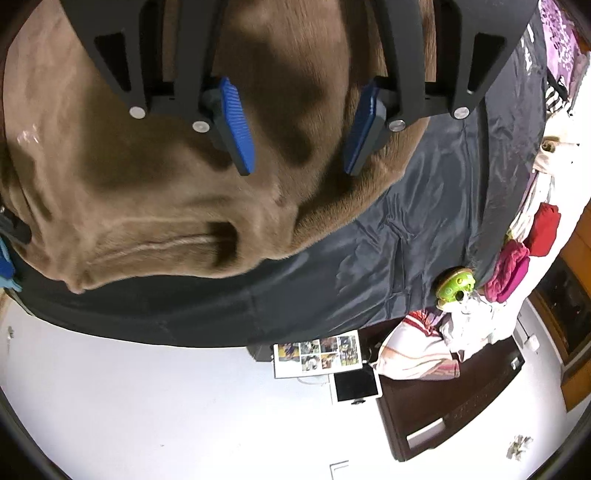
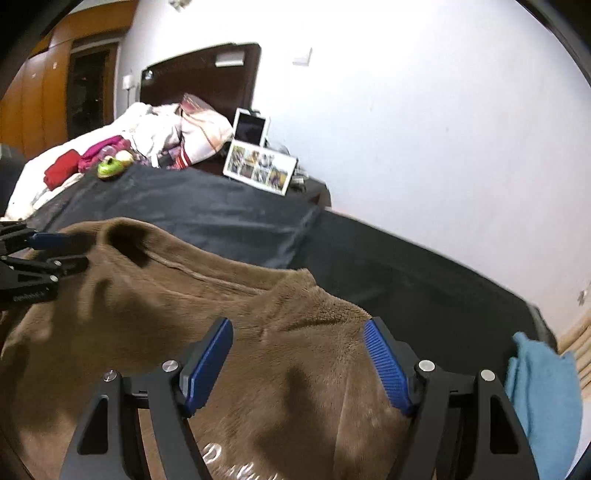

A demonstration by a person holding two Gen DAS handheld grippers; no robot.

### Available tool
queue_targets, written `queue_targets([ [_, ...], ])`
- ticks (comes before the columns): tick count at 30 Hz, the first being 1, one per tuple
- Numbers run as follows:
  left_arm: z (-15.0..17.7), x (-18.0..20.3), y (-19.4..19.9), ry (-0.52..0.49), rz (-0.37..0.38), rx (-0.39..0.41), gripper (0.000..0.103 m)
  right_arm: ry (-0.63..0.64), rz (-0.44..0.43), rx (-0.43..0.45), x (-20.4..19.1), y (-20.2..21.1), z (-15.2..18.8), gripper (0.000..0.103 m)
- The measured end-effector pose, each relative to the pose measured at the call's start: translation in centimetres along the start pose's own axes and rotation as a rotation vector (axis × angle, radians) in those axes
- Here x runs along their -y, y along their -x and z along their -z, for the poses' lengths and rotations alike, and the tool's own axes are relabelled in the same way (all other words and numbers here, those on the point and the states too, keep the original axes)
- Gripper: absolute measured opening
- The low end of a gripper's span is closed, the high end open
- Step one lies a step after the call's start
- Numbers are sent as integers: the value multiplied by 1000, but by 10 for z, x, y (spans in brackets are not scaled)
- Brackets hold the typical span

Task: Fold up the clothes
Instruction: 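Open both grippers and release the sweatshirt collar onto the bed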

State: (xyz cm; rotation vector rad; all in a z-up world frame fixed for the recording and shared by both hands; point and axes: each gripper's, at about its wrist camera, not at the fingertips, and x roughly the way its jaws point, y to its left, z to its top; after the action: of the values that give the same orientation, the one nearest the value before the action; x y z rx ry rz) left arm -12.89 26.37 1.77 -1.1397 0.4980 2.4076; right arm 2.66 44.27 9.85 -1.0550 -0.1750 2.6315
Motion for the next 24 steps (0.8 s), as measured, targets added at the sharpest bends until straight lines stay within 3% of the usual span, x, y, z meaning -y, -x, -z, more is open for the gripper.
queue_targets([
  [13, 45, 14, 92, -9, 47, 128, 62, 50, 78, 165, -30, 88, 15, 76],
  [24, 97, 35, 150, -62, 68, 196, 71, 57, 109, 222, -41, 151, 47, 76],
])
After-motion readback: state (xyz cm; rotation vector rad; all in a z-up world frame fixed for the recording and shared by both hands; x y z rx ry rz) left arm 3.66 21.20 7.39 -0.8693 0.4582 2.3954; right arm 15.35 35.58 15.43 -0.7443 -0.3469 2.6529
